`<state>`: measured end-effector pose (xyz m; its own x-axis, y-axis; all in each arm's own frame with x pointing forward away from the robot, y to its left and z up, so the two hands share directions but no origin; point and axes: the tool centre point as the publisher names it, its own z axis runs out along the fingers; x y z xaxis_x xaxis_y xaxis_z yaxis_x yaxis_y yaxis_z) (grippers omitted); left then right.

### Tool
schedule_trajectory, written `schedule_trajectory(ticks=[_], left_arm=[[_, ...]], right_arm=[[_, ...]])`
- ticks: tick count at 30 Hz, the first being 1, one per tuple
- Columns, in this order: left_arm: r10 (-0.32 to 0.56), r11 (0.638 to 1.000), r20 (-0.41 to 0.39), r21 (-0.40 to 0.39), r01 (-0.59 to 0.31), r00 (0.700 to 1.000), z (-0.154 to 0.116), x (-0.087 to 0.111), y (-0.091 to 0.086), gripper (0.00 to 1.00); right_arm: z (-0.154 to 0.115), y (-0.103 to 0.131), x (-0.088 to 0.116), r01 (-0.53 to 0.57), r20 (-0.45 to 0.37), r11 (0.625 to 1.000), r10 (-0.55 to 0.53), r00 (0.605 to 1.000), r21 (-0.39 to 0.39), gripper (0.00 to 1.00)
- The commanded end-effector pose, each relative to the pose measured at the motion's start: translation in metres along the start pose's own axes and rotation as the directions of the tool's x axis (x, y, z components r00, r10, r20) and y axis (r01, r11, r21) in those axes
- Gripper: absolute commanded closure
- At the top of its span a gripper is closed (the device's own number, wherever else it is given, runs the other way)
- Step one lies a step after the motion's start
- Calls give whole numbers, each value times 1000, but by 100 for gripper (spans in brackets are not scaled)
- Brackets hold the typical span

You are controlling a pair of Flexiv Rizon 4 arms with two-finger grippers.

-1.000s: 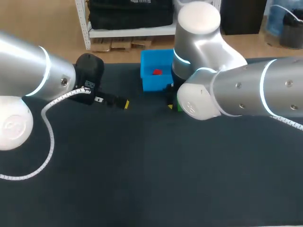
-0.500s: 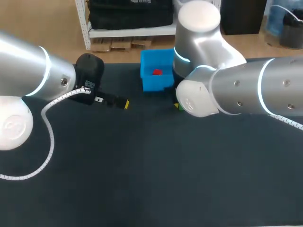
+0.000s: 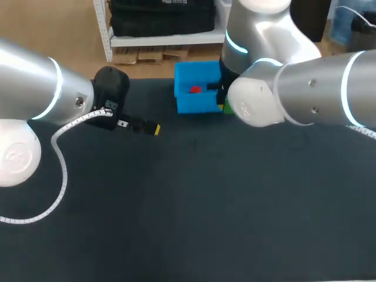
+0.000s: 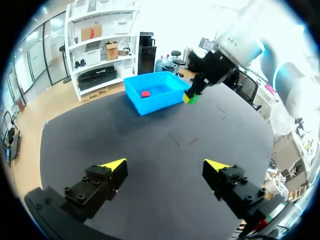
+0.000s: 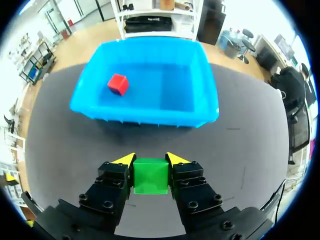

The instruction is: Use the left arm to pick the red cube and place it into the blue plastic box first, then use the right arm to grasp the green cube and put it into the same blue plastic box after the first action is fully finished.

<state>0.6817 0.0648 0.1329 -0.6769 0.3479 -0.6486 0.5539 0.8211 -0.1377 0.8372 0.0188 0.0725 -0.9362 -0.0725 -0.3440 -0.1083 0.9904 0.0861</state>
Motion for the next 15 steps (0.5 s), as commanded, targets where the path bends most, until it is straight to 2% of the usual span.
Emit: schedule_trajectory(ticks=[1,5,11,15], left_arm=[[2,1000,4,8,-2,1000,0,1,2,0],[2,1000,4,8,-2,1000,0,1,2,0],[2,1000,4,8,-2,1000,0,1,2,0],[2,1000,4,8,-2,1000,0,1,2,0]], right_arm=[[-41,-12,8,-11,62,1000,12,998,-24,100],[-64,-13,4,-5,94,999,9,996,-38,100],[-73,-11,5,3,114,999,3,994,-54,100],[-77,-8,1,0,155,997,12,988,-83,100]])
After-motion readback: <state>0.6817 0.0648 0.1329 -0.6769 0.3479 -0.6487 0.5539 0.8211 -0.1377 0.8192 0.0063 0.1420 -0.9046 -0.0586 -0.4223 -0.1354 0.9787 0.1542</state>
